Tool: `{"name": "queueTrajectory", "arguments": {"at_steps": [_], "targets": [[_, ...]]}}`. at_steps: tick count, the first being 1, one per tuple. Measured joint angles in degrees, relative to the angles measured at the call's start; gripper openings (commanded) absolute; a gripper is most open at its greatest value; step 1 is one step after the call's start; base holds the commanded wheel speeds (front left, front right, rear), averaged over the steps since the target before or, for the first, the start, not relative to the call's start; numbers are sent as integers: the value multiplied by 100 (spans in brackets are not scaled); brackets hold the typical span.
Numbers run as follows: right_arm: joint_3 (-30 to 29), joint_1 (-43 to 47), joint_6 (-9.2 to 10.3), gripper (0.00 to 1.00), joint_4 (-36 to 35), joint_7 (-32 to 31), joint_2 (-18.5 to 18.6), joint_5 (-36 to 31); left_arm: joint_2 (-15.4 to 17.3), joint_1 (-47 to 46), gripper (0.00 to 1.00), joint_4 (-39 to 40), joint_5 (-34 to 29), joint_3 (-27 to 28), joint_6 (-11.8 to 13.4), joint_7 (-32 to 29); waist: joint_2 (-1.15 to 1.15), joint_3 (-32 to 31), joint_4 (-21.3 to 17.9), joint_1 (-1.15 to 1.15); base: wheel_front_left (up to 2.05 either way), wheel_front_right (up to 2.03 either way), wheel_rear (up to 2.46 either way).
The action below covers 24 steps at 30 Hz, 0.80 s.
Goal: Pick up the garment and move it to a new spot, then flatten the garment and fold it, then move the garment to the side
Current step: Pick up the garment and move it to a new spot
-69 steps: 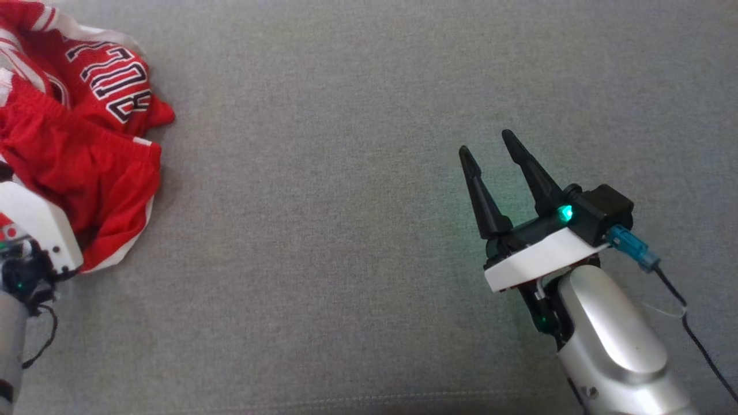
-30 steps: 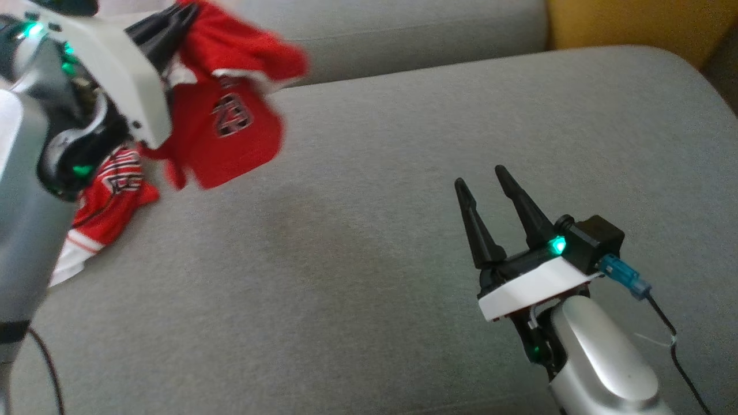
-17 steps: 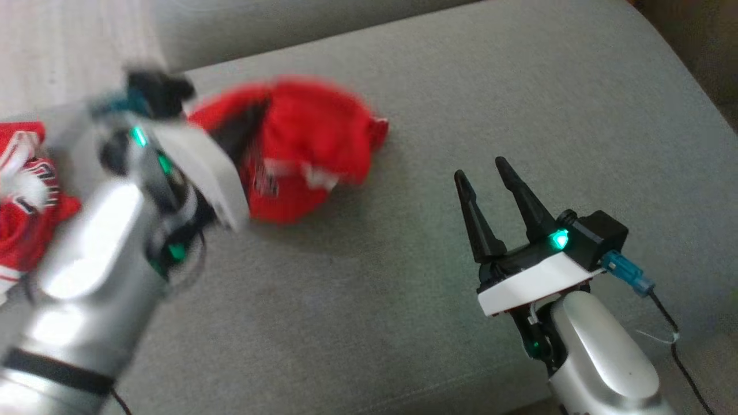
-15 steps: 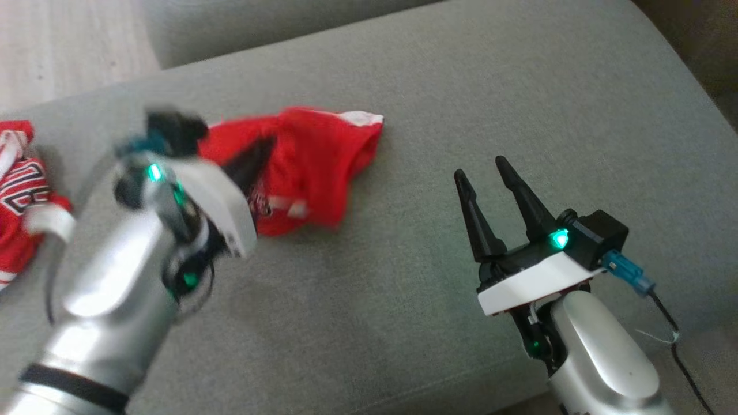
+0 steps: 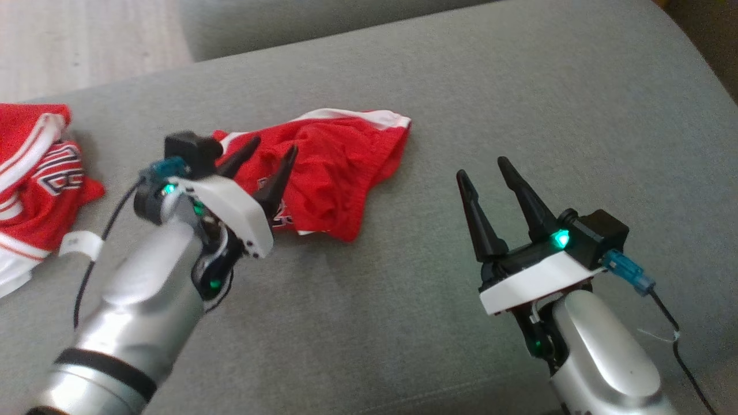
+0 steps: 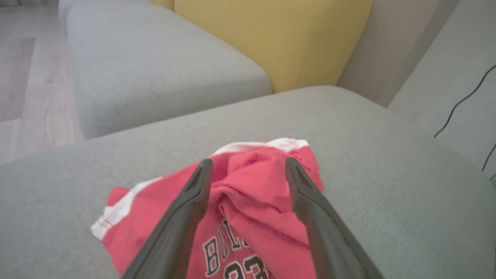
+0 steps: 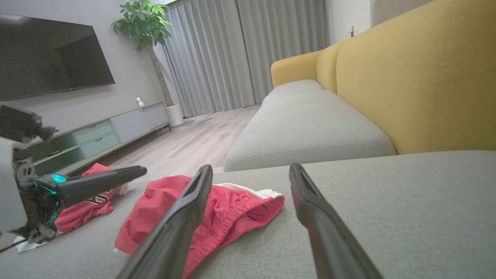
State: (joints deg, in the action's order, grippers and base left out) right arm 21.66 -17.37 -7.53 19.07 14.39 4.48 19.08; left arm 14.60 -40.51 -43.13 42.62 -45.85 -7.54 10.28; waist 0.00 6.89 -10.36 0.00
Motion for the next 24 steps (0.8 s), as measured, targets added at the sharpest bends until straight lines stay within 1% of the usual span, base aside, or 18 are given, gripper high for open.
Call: {"name": "queueTrajectory", "arguments": {"at_steps": [3,4,6,8,9,12,13,14,16,19,21,24], "targets": [[-23,7,0,100,20,0,16,0,143,-112,100,247,103,22,-1,99,0,-111,180,0,0,0,0],[-38,30,0,100,26,0,35,0,326,-101,100,427,124,58,21,131,0,-189,308,0,0,0,0],[-57,54,0,100,41,0,52,0,537,-40,100,659,145,223,178,223,0,-273,433,0,0,0,0],[-90,64,0,100,52,0,67,1,772,99,100,984,148,420,452,304,0,-354,557,0,0,0,0],[-113,80,0,100,52,0,79,7,871,218,100,1162,148,525,642,347,0,-391,620,0,0,0,0],[-152,232,0,100,66,0,132,47,1046,861,100,1737,189,983,1167,400,0,-501,786,0,0,0,0],[-152,232,0,100,66,0,132,47,1046,861,100,1737,189,983,1167,400,0,-501,786,0,0,0,0],[-164,306,0,100,75,0,137,59,1059,1147,100,1950,247,1181,1332,401,0,-532,834,0,0,0,0],[-179,441,0,100,97,0,140,59,1062,1791,100,2491,122,1589,1622,402,0,-584,922,0,0,0,0],[-192,524,0,100,105,0,138,64,932,2725,100,3188,-261,2270,1913,402,0,-622,1012,0,0,0,0],[-191,519,0,100,107,0,137,73,753,3272,100,3488,-601,2649,2014,402,0,-634,1027,0,0,0,0],[-236,519,0,100,113,0,138,83,465,3888,100,3728,-1118,2989,2014,402,0,-640,1037,0,0,0,0]]}}
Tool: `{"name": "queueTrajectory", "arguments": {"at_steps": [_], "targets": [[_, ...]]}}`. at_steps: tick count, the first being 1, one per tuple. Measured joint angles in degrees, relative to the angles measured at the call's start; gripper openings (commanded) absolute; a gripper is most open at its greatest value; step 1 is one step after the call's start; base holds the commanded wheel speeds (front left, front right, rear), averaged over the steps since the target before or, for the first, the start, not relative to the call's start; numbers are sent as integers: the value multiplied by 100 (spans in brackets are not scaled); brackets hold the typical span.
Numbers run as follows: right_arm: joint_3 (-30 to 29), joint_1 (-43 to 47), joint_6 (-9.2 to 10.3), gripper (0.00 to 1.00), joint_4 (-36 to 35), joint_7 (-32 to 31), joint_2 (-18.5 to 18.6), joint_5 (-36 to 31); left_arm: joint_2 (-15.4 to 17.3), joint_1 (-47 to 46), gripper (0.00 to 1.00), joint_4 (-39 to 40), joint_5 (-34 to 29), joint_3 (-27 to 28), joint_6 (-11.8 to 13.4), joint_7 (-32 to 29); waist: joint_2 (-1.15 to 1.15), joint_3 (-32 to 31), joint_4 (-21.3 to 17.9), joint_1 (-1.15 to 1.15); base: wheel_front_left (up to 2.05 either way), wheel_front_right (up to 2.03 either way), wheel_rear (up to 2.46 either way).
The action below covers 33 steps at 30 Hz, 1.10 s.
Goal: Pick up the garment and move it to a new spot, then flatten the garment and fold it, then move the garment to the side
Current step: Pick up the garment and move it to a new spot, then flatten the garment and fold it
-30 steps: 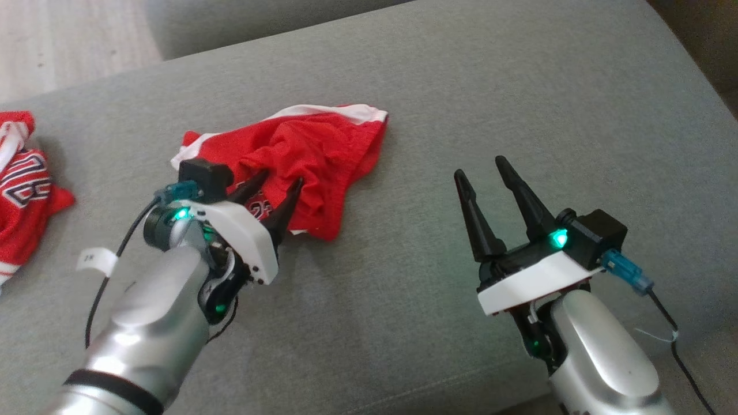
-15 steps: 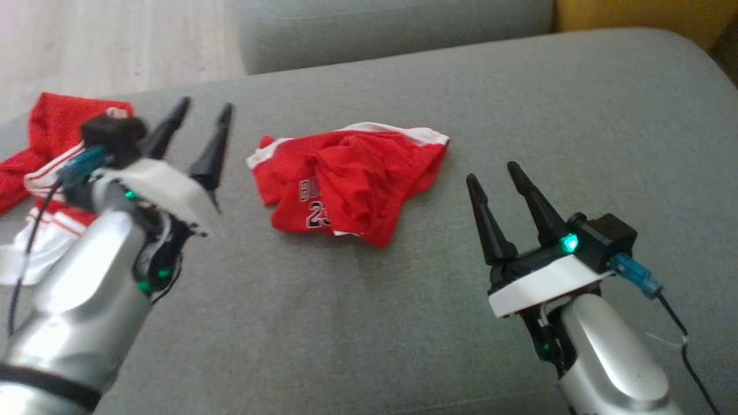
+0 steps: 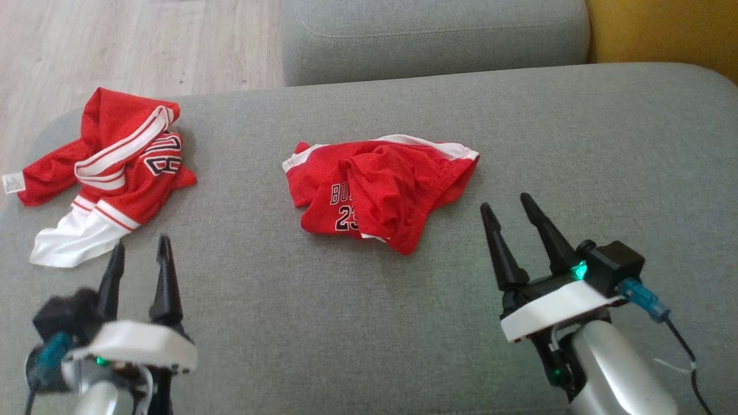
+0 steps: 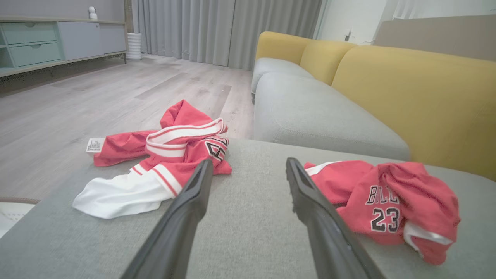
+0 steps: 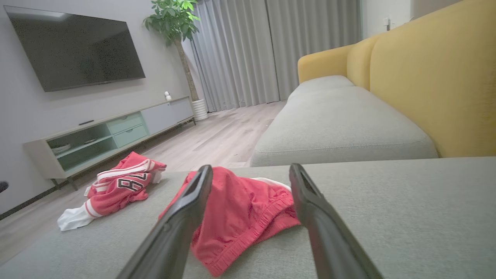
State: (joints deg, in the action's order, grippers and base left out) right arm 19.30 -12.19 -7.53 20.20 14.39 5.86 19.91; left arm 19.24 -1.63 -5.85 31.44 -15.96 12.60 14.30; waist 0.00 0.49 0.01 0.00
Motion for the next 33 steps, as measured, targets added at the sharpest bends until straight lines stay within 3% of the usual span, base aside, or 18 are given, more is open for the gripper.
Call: {"name": "queueTrajectory", "arguments": {"at_steps": [8,21,24,27,33], "targets": [[-299,24,0,100,114,0,-3,-249,-498,345,100,3,-747,512,-367,0,0,59,-16,0,0,0,0],[-259,6,0,100,259,0,-26,-271,-950,232,100,-202,-1183,1013,-912,0,0,130,-15,0,0,0,0],[-229,-6,0,100,408,-29,-56,-22,-1070,231,100,-268,-1223,1114,-1020,0,0,143,47,0,0,0,0],[-47,-87,0,100,600,-369,-79,285,-1126,224,100,-357,-1288,1125,-1129,0,0,171,146,0,0,0,0],[461,-651,0,100,1223,-1712,-127,994,-1282,109,100,-495,-1390,1192,-1262,0,0,217,438,0,0,0,0]]}}
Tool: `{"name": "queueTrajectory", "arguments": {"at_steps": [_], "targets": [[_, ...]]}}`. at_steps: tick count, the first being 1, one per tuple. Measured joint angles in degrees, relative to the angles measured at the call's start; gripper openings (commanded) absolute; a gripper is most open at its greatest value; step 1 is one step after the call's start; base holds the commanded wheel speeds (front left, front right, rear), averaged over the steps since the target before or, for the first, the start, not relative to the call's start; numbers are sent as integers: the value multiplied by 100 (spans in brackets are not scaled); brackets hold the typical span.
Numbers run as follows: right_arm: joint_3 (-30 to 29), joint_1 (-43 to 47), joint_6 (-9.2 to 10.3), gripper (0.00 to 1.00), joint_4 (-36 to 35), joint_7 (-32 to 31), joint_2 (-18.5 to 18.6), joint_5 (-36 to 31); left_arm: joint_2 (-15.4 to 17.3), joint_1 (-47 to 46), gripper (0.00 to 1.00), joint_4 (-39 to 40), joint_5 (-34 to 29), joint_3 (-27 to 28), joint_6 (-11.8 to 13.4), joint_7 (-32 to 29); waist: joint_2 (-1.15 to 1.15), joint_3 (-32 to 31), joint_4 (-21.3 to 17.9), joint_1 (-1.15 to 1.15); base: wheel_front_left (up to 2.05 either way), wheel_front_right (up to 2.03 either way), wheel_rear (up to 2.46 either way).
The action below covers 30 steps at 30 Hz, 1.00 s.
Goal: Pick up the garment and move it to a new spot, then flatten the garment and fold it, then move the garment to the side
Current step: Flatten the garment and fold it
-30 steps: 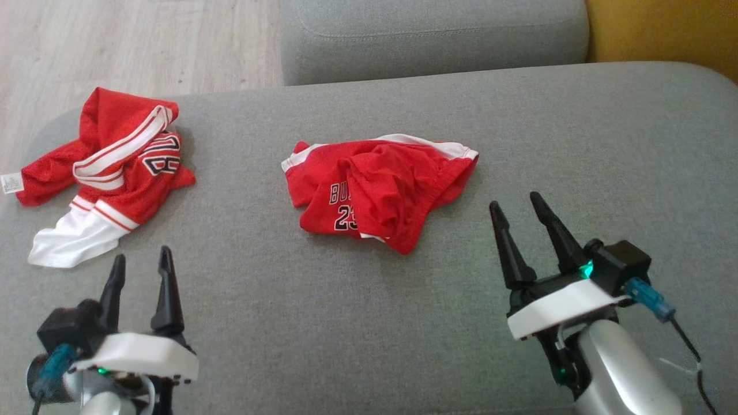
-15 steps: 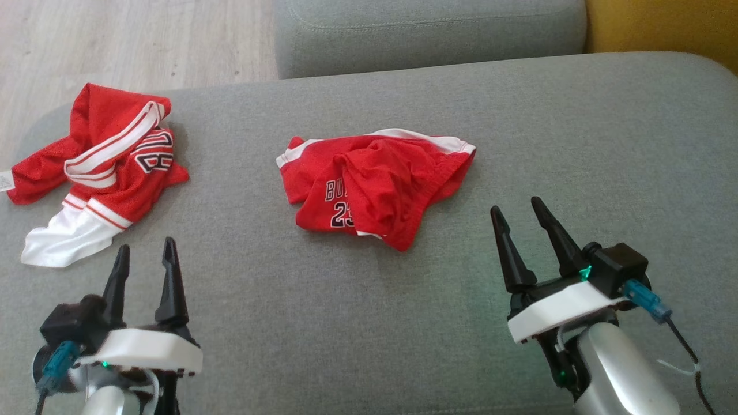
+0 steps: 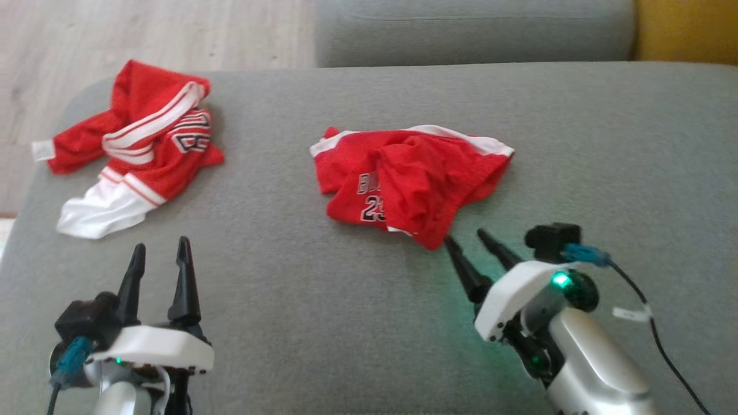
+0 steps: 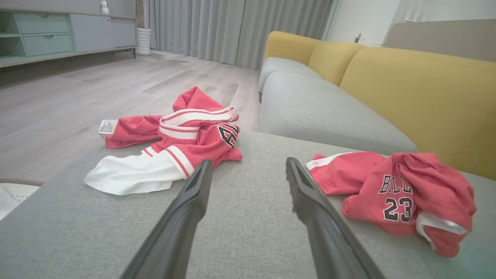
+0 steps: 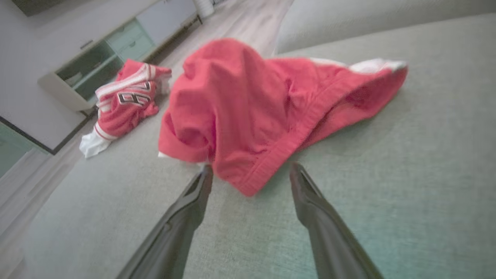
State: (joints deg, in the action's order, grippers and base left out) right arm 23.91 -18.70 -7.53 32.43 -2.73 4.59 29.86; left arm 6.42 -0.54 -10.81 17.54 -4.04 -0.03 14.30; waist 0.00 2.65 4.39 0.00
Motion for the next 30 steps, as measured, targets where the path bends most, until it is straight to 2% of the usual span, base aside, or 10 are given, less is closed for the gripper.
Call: {"name": "queueTrajectory", "arguments": {"at_steps": [3,6,17,18,19,20,21,25,30], "targets": [[148,-112,0,100,307,-514,0,227,-58,-24,100,-43,-34,79,-54,0,0,22,173,0,0,0,0],[169,-140,0,100,594,-737,15,346,-111,-27,100,-79,-80,112,-108,0,0,73,338,0,0,0,0],[180,-615,0,100,1259,-231,44,436,-203,-275,100,-230,-194,244,-300,0,0,372,749,0,0,0,0],[180,-615,0,85,1259,-231,44,436,-203,-275,100,-230,-194,244,-300,0,0,372,749,0,0,0,0],[198,-664,0,47,1314,-171,46,437,-209,-300,100,-243,-227,272,-300,0,0,405,767,0,0,0,0],[214,-696,0,4,1327,-81,48,445,-210,-336,100,-254,-267,291,-300,0,0,431,779,1,0,0,0],[258,-739,0,0,1344,-5,46,445,-210,-358,100,-250,-296,305,-301,0,0,455,782,1,0,0,0],[456,-889,0,0,1368,189,57,503,-242,-364,100,-257,-328,371,-310,0,0,443,694,1,0,0,0],[584,-917,0,0,1182,291,363,584,-285,-358,100,-257,-393,485,-350,0,0,376,441,1,0,0,0]]}}
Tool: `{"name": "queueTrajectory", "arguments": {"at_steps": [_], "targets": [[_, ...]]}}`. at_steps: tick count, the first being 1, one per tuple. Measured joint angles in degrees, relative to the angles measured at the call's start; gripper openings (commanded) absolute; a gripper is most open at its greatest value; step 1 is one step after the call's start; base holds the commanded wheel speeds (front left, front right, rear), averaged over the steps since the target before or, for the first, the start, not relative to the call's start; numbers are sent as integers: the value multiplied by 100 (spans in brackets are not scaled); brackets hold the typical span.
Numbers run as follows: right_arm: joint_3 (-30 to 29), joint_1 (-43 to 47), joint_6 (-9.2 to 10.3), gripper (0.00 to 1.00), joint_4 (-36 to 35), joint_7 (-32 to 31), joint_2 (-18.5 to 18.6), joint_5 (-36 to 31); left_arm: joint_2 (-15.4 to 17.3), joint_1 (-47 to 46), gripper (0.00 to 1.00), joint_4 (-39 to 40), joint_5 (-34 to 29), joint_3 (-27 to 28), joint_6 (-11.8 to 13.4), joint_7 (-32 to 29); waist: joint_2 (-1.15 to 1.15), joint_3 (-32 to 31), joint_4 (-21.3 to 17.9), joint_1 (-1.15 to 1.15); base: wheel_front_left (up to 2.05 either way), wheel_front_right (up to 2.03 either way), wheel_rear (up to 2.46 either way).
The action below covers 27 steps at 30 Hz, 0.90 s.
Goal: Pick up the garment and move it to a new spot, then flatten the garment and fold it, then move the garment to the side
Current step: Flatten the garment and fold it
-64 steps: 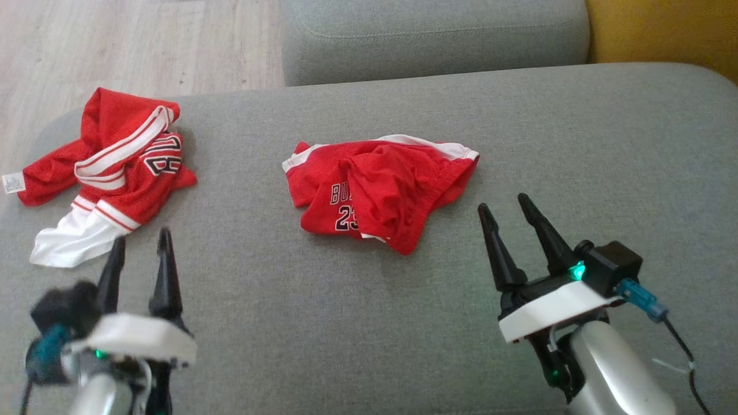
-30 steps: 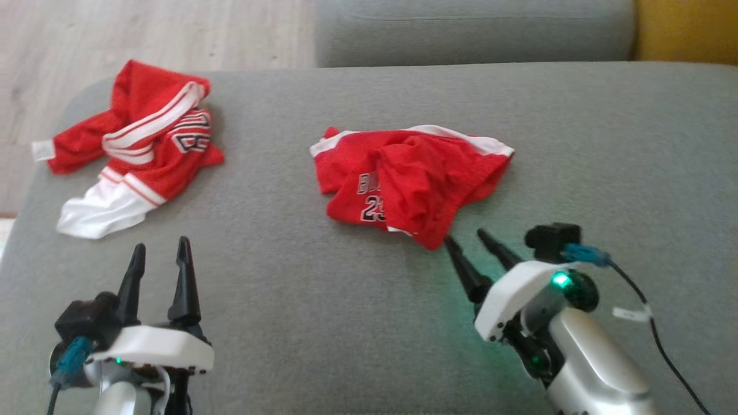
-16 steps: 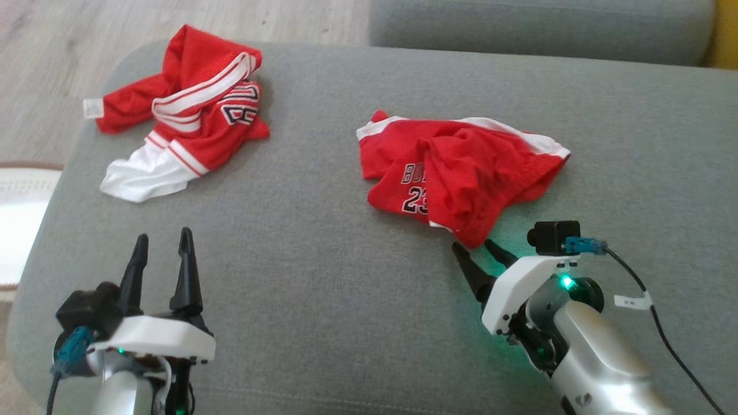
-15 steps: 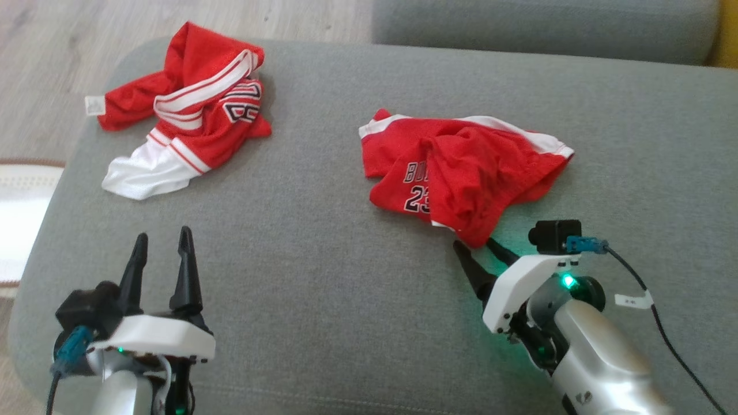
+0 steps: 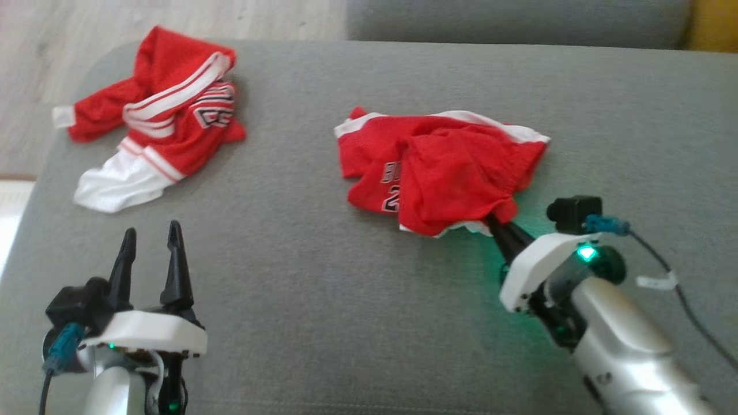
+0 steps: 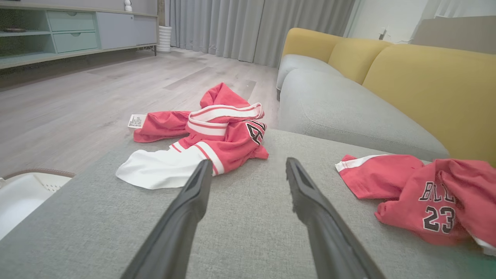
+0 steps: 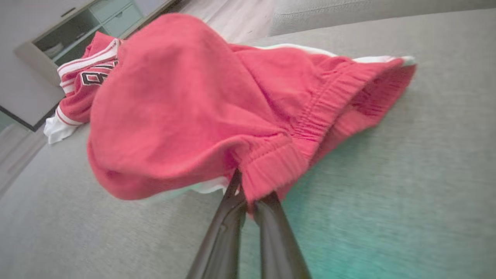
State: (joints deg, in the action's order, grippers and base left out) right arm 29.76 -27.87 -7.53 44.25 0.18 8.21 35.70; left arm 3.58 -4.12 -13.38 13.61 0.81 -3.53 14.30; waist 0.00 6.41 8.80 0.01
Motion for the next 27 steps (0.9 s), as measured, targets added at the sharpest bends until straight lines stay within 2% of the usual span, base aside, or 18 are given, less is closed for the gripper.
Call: {"name": "queueTrajectory", "arguments": {"at_steps": [4,9,10,12,15,19,20,21,27], "targets": [[166,-51,0,0,-318,-420,446,29,-9,45,100,-25,-23,37,-7,0,0,-63,-277,0,0,0,0],[198,-225,0,0,-913,-1525,1165,265,-22,32,100,16,-42,98,-57,0,0,-39,-613,0,0,0,0],[194,-221,0,0,-1136,-1973,1474,283,-25,20,100,23,-43,126,-58,0,0,26,-696,-1,0,0,0],[165,-208,0,0,-1312,-2384,1730,325,-30,18,100,33,-53,136,-59,0,0,112,-744,0,0,0,0],[78,-199,0,0,-1533,-2784,1939,337,-36,-18,100,30,-53,144,-108,0,0,234,-776,0,0,0,0],[-142,-65,0,0,-1601,-3136,2019,268,-54,-161,100,14,-92,142,-156,0,0,359,-736,0,0,0,0],[-218,5,0,48,-1584,-3178,2017,221,-58,-198,100,2,-92,142,-157,0,0,376,-714,0,0,0,0],[-286,74,0,100,-1570,-3192,2012,183,-59,-218,100,1,-92,143,-158,0,0,387,-695,0,0,0,0],[-912,288,0,100,-1611,-3059,1838,-167,-71,-221,100,-108,-93,171,-160,0,0,274,-653,0,0,0,0]]}}
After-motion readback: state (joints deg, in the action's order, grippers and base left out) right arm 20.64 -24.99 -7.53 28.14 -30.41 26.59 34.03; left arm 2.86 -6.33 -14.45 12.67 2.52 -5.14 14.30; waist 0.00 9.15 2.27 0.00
